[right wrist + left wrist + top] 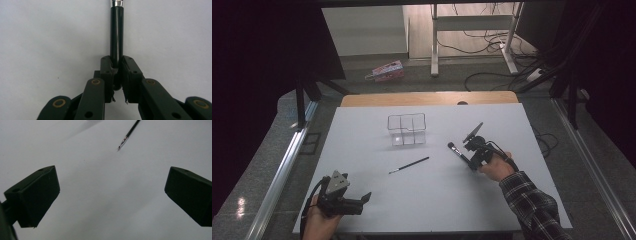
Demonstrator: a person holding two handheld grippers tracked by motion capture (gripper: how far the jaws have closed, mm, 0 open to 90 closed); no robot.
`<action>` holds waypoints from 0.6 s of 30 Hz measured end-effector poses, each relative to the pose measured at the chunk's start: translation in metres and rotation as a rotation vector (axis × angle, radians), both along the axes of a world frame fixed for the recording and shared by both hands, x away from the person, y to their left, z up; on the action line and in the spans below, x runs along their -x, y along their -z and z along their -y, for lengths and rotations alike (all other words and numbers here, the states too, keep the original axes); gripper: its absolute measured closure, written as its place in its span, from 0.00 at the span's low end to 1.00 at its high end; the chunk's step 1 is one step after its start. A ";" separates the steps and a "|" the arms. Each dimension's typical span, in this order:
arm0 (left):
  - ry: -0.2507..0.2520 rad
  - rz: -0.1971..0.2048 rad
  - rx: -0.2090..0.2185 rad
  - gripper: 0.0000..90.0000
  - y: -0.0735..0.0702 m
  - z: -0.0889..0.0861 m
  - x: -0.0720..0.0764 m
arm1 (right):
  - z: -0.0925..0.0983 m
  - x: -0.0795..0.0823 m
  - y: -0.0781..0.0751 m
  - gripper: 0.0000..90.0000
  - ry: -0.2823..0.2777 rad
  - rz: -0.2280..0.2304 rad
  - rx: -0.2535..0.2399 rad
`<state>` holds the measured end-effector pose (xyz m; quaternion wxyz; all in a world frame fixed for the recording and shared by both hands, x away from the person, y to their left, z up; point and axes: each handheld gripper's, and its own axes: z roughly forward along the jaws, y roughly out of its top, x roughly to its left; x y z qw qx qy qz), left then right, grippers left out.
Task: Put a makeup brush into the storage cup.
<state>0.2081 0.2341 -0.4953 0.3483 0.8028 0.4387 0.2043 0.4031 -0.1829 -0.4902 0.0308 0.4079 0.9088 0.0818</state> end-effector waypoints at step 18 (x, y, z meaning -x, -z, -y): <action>0.046 0.006 0.071 0.01 0.002 -0.004 -0.003 | 0.018 0.015 -0.015 0.88 -0.005 0.132 -0.114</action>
